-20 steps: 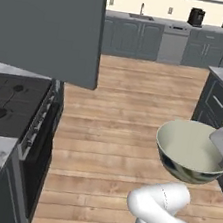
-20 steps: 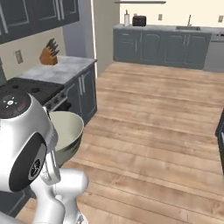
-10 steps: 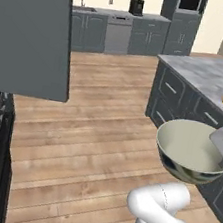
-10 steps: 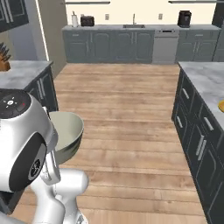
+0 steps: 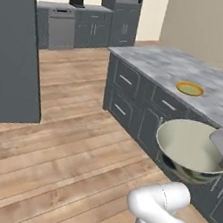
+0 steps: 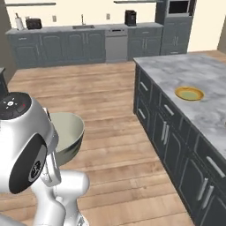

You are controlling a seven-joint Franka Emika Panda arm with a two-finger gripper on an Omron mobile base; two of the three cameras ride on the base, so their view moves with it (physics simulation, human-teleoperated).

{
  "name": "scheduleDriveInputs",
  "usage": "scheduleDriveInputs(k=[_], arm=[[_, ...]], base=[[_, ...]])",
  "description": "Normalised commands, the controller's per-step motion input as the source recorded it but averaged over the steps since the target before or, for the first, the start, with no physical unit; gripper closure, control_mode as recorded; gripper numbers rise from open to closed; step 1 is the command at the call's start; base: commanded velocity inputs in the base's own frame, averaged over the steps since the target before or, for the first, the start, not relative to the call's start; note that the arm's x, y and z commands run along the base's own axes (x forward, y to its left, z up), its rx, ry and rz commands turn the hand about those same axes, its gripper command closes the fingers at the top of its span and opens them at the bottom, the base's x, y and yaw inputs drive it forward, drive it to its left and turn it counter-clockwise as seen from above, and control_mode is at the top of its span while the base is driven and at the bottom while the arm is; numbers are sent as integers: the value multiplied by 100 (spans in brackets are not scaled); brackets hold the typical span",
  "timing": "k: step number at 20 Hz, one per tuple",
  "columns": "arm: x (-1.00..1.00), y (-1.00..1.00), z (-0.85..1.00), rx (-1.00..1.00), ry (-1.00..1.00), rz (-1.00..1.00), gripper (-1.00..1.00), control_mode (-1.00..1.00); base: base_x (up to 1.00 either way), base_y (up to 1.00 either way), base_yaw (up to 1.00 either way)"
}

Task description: Move the bowls from the cabinet to the plates on the dining table.

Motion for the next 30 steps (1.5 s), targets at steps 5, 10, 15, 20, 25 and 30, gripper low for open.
scheduleDriveInputs(k=[5, 10, 15, 20, 25, 30], arm=[[0, 0, 0, 0, 0, 0, 100, 100], [0, 0, 0, 0, 0, 0, 100, 100], [0, 0, 0, 0, 0, 0, 100, 100], [0, 0, 0, 0, 0, 0, 100, 100], [0, 0, 0, 0, 0, 0, 100, 100], [0, 0, 0, 0, 0, 0, 100, 100]], base=[[13, -18, -45], [16, -17, -44], [18, -19, -43], [19, -18, -42], [19, -15, -41], [20, -8, -40]])
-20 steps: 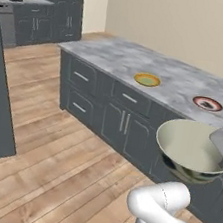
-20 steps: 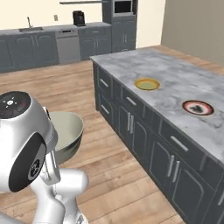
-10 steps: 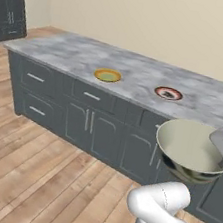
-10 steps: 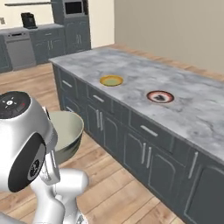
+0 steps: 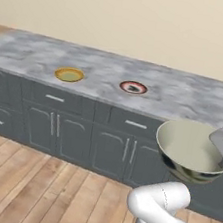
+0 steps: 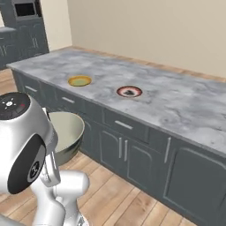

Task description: Move the bowls from the cabinet to the plates on the dining table.

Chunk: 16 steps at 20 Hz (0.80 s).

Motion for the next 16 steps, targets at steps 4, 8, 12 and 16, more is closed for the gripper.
scheduleDriveInputs(k=[4, 8, 12, 16], arm=[[0, 0, 0, 0, 0, 0, 100, 100], [0, 0, 0, 0, 0, 0, 100, 100], [0, 0, 0, 0, 0, 0, 100, 100], [0, 0, 0, 0, 0, 0, 100, 100]], base=[[21, -2, -38], [18, 0, -39], [20, 0, -37], [18, 0, -36]])
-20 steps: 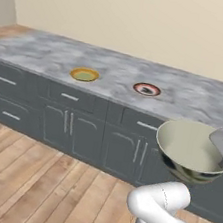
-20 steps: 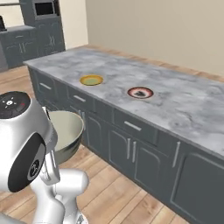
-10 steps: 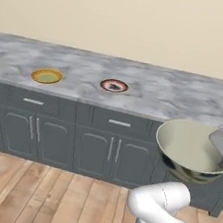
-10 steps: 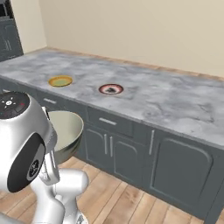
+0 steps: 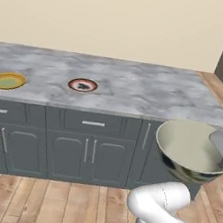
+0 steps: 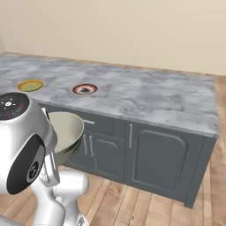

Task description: Move the bowls from the cabinet to the plates on the dining table.

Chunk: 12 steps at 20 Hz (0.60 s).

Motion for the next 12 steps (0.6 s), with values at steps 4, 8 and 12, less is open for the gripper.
scheduleDriveInputs(k=[4, 8, 12], arm=[[0, 0, 0, 0, 0, 0, 100, 100], [0, 0, 0, 0, 0, 0, 100, 100], [0, 0, 0, 0, 0, 0, 100, 100]], base=[[22, 2, -34], [32, 10, -31], [33, 23, -27]])
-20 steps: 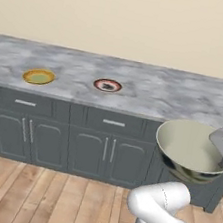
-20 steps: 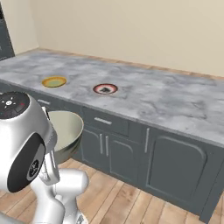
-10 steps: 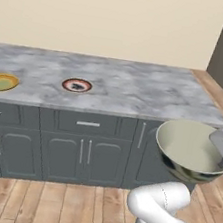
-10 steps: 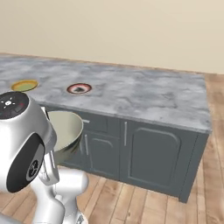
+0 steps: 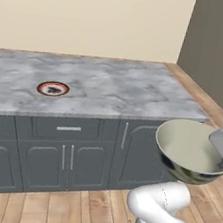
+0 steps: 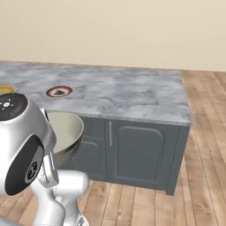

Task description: Move the bowls from the cabinet to the plates on the dining table.

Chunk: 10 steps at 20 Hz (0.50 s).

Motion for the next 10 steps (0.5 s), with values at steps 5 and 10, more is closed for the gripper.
scheduleDriveInputs(k=[5, 10], arm=[[0, 0, 0, 0, 0, 0, 100, 100], [0, 0, 0, 0, 0, 0, 100, 100]], base=[[33, 31, -23], [-2, 38, -11]])
